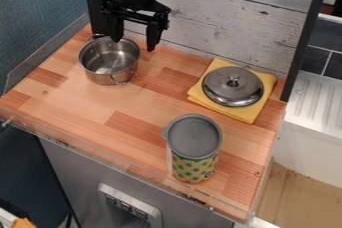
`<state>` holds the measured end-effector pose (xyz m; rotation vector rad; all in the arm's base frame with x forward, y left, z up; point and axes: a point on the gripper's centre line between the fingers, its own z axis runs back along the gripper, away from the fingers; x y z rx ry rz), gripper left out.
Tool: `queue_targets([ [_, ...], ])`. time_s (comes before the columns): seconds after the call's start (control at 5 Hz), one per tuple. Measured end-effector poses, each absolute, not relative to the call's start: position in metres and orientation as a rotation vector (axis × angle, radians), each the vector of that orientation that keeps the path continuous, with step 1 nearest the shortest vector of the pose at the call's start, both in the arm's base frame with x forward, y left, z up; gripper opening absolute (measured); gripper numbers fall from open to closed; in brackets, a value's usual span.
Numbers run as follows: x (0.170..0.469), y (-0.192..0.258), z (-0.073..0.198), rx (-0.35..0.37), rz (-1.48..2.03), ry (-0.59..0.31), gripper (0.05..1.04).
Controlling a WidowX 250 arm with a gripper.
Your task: Move the can to the bottom left of the table
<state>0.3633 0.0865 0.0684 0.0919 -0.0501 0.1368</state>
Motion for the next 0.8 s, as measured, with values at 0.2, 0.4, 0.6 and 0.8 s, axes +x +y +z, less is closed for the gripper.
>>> queue_targets([
  [0.2, 0.36, 0.085, 0.054, 0.085, 0.139, -0.011, 1.001],
  [0.4, 0.342, 0.054, 0.041, 0.074, 0.084, 0.04, 1.001],
  [0.6, 0.333, 0.021, 0.049, 0.085, 0.036, 0.012, 1.001],
  [0.8, 0.317, -0.021, 0.055, 0.072, -0.044, -0.003, 1.001],
])
